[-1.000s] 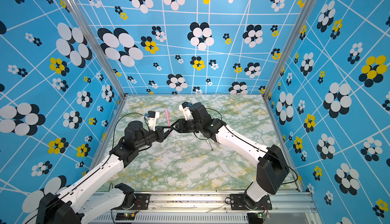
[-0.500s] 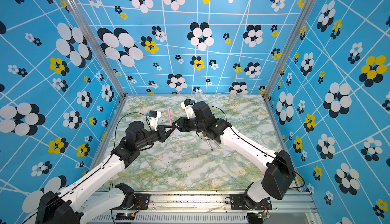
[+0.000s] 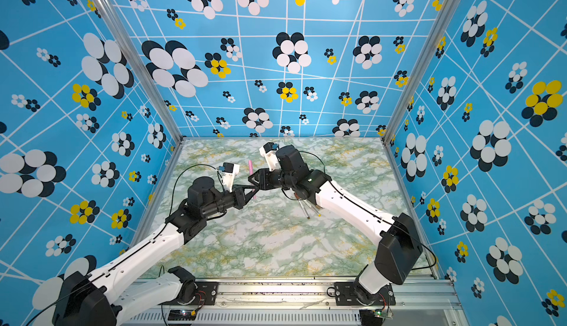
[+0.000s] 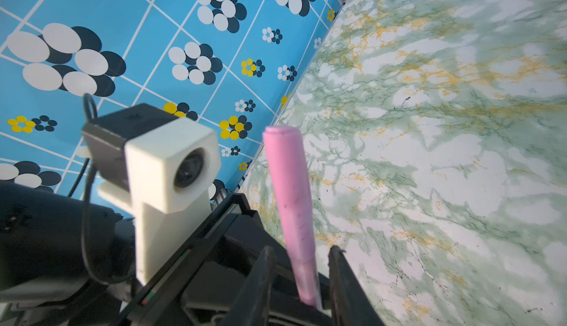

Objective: Insert the pens into the pen caps
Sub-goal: 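Open the left gripper, releasing the capped pink pen to the right gripper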

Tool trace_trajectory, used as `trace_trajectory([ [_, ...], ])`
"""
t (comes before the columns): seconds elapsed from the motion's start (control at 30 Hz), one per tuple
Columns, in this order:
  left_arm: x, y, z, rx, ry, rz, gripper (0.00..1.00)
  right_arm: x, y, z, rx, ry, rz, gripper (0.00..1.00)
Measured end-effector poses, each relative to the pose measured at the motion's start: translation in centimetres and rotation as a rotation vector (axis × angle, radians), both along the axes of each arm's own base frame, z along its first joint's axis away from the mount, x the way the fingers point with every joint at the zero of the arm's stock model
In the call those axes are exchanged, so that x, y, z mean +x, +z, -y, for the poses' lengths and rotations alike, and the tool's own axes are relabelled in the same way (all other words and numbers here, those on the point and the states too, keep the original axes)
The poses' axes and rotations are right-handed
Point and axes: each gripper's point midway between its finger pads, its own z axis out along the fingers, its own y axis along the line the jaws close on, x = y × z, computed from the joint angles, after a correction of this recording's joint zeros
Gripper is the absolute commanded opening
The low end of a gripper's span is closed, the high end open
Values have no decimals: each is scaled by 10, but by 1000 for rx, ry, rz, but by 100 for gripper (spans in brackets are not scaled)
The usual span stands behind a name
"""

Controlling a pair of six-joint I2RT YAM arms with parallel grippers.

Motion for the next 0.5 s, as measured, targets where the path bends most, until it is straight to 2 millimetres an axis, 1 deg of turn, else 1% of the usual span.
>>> trace_trajectory([
  [0.13,0,-1,0,2,1,-3,0,1,-8,-3,-12,4,-11,23],
  [0.33,1,-2,0,-3,6,-14,0,-1,-10,-5,-25,13,5,9],
  [0.43,1,-3,0,-4,10,-20,0,1,-10,-4,-31,3,9,6],
  [0.5,2,-3,0,-6,11,-25,17,1,-11,-3,-44,-9,7,5],
])
